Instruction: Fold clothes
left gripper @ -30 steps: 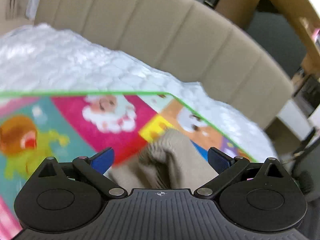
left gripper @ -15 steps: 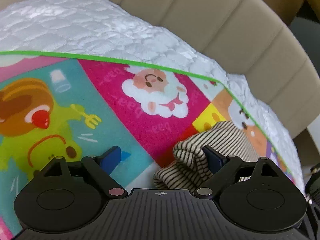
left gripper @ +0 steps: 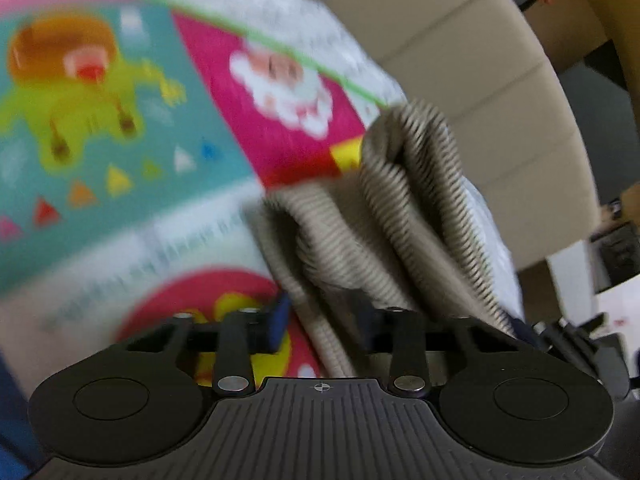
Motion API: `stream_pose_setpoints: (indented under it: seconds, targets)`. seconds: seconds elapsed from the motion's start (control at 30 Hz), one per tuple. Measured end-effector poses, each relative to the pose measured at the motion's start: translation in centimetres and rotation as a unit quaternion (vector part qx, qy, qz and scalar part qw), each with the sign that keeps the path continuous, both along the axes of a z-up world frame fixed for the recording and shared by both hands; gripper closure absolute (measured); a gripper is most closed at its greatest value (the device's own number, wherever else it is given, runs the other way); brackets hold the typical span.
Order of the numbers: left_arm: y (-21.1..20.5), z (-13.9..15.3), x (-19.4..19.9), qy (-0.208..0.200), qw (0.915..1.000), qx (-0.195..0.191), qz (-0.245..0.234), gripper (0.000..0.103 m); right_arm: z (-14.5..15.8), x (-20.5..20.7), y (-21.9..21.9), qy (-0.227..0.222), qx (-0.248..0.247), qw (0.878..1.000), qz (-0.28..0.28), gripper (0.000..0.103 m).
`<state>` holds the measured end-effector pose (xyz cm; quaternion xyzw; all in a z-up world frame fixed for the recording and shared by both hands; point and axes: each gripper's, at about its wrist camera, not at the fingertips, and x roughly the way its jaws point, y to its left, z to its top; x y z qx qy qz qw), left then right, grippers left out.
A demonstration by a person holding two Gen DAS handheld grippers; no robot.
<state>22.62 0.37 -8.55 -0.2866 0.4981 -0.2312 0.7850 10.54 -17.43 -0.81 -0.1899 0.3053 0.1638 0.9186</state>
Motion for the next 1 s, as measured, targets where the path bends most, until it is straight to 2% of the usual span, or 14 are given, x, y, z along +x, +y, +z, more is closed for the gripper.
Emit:
stream_pose_setpoints:
  seconds: [0.13,0.2,0.33,0.4,0.47,0.57,0.6,0.67,0.77,0.87,1.0]
  targets:
    - [0.0,-1.1,0.2,0.015,0.9996,-0.020,-0.010,0.078,1.2,-0.4,0.2,0.005,0.011,1.000,-0.002,0.084]
    - [0.1,-1.2,0.3,0.016,0.9994,-0.027,-0.013,0.078,1.6,-1.3,1.3,0.012,0.006,1.000,0.028,0.084]
    - [0.4,-2.1,0.5,0.030,0.9984,-0.045,-0.014,0.078,-1.3,-2.6,4.5,0.029,-0.065,0.995,0.072,0.084]
    - [0.8,-2.1,0.6,0.036,0.9979,-0.052,-0.013,0.080,-3.3,-2.7,5.5,0.026,-0.103,0.992,0.069,0.082]
    - [1.2,-2.2,0.7,0.042,0.9973,-0.059,-0.011,0.081,-4.3,-2.6,5.9,0.018,-0.121,0.991,0.059,0.079]
    - [3.2,-0.3,0.5,0.014,0.9983,-0.055,0.015,0.073,-5.3,-2.7,6.5,0.002,-0.146,0.988,0.053,0.076]
    - [3.9,0.5,0.4,-0.003,0.9984,-0.052,0.022,0.066,-5.7,-2.9,6.7,-0.006,-0.159,0.986,0.055,0.075]
    - [5.3,2.3,0.3,-0.044,0.9960,-0.067,0.041,0.056,-6.4,-3.3,7.2,-0.018,-0.179,0.982,0.060,0.072]
    - [3.9,2.6,0.5,-0.059,0.9957,-0.065,0.028,0.049,-7.3,-3.8,7.8,-0.028,-0.195,0.978,0.063,0.064]
    - [2.6,2.8,0.7,-0.075,0.9951,-0.064,0.015,0.050,-7.4,-4.0,8.0,-0.029,-0.193,0.979,0.064,0.057]
    - [0.8,3.1,1.0,-0.095,0.9936,-0.062,-0.003,0.060,-5.9,-4.4,7.0,-0.022,-0.153,0.985,0.079,0.047]
